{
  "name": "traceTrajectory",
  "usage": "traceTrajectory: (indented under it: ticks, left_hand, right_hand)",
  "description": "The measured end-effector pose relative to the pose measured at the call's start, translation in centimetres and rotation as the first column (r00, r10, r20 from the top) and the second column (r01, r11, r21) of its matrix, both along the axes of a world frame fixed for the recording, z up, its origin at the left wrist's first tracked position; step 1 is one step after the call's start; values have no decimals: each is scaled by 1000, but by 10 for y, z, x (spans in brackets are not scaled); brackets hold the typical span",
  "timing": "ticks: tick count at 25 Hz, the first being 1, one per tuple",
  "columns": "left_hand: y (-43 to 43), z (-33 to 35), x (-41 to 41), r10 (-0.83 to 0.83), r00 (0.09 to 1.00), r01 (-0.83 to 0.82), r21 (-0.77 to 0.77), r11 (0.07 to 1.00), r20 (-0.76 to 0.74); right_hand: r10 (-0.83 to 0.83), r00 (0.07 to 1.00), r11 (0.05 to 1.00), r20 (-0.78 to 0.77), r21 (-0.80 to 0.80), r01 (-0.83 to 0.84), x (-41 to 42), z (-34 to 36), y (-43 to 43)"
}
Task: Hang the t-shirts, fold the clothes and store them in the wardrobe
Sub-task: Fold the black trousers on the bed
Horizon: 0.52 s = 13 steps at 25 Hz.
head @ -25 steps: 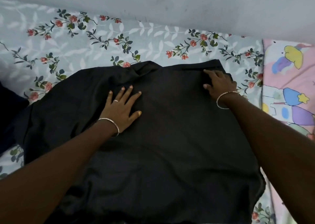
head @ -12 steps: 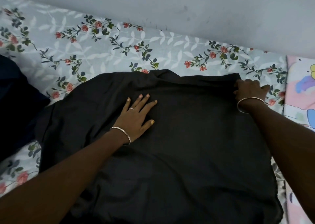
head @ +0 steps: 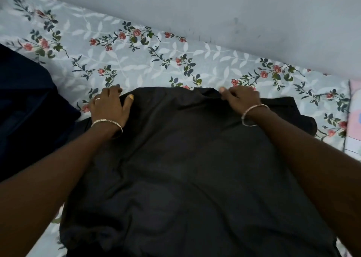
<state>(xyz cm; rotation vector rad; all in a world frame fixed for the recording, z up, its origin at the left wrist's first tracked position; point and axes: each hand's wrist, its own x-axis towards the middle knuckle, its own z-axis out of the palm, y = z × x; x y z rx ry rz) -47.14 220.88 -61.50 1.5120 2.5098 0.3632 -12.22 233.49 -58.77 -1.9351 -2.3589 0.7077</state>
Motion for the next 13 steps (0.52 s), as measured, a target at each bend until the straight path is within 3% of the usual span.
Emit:
traceTrajectory:
  ticks: [2, 5, 6, 8, 10, 11, 13]
  left_hand:
    - [15, 2, -19, 34, 992, -7, -220, 975, 121]
    - [33, 15, -22, 115, 935, 20, -372, 928, 336]
    - [39, 19, -21, 221, 851, -17, -396, 918, 477]
    - [45, 26, -23, 401, 595, -74, -449, 891, 697]
    - [48, 32, -26, 432, 484, -89, -448, 889, 761]
    - [50, 29, -29, 390, 461, -54, -413, 909, 797]
    - [49, 28, -26, 260, 349, -5, -276, 961, 900]
  right_hand:
    - [-56, 987, 981, -153, -191, 26, -44, -1, -1]
    - [-205, 957, 865, -206, -495, 79, -90, -1, -5]
    - [-263, 941, 860, -213, -494, 128, -100, -1, -5]
    - [-371, 897, 914, -242, -264, 307, -109, -1, -2]
    - [-399, 891, 915, -215, -34, 402, -107, -1, 9]
    - [-384, 909, 923, -161, -29, 385, -106, 1, 14]
    - [-351, 934, 924, -72, -187, 333, -104, 0, 22]
